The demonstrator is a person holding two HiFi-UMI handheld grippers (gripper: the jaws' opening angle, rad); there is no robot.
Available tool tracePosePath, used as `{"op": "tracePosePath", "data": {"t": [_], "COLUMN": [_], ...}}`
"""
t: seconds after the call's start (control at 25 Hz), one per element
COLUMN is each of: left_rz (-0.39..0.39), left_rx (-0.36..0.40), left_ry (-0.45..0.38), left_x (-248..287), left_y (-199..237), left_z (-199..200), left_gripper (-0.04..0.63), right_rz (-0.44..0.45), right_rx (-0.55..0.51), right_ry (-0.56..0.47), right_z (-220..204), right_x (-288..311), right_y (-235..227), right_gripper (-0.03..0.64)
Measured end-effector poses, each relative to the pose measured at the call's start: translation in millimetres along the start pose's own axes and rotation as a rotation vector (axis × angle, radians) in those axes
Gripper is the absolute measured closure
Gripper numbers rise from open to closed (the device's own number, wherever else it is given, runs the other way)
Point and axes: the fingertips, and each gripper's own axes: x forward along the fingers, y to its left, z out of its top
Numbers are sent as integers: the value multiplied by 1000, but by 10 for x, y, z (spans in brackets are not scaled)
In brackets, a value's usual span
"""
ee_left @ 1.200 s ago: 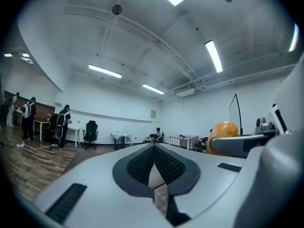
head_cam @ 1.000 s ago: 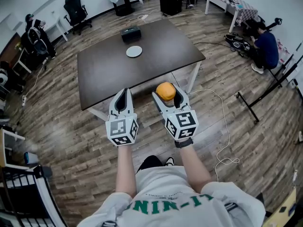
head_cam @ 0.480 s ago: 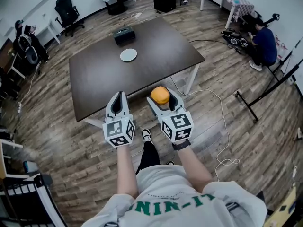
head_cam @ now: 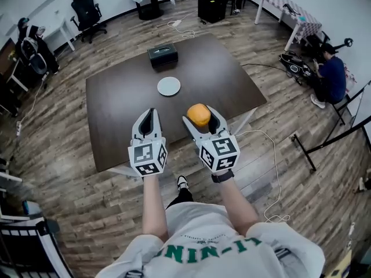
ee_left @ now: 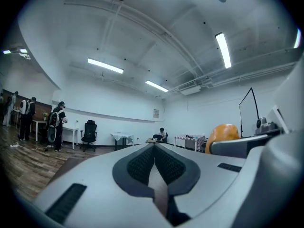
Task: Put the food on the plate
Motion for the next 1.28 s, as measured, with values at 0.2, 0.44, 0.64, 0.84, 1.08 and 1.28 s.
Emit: {"op": "tracePosePath", "data": {"t": [0.2,0.44,0.64,0.84,1.08,1.28], "left_rz": [-65,-71,-8,27,38,76], "left_rx": [-45,-11,58,79,49,33], "left_ry": [-9,-25,33,70,59,88], "left_x": [701,1311,1694,2014,2532,2863], "left_y": [449,922,1190,1349,1543,1641], "left_z": [95,128,-7,-125,-236,-381], "left_gripper": [580,581,581,581,581,581], "right_rz": [17,11,-3,-9,31,62], "right_rx": [-60,-53,-54,-35,-18,-30], "right_ry": [-67,-14,42,88,162,210], "right_z": [267,236,114,6,-180,-311], "right_x": [797,1575,2049,2471,3098,3410], "right_y": [-55,-220,-413,-671,-948,-1099], "right_gripper": [291,292,291,291,291,291]}}
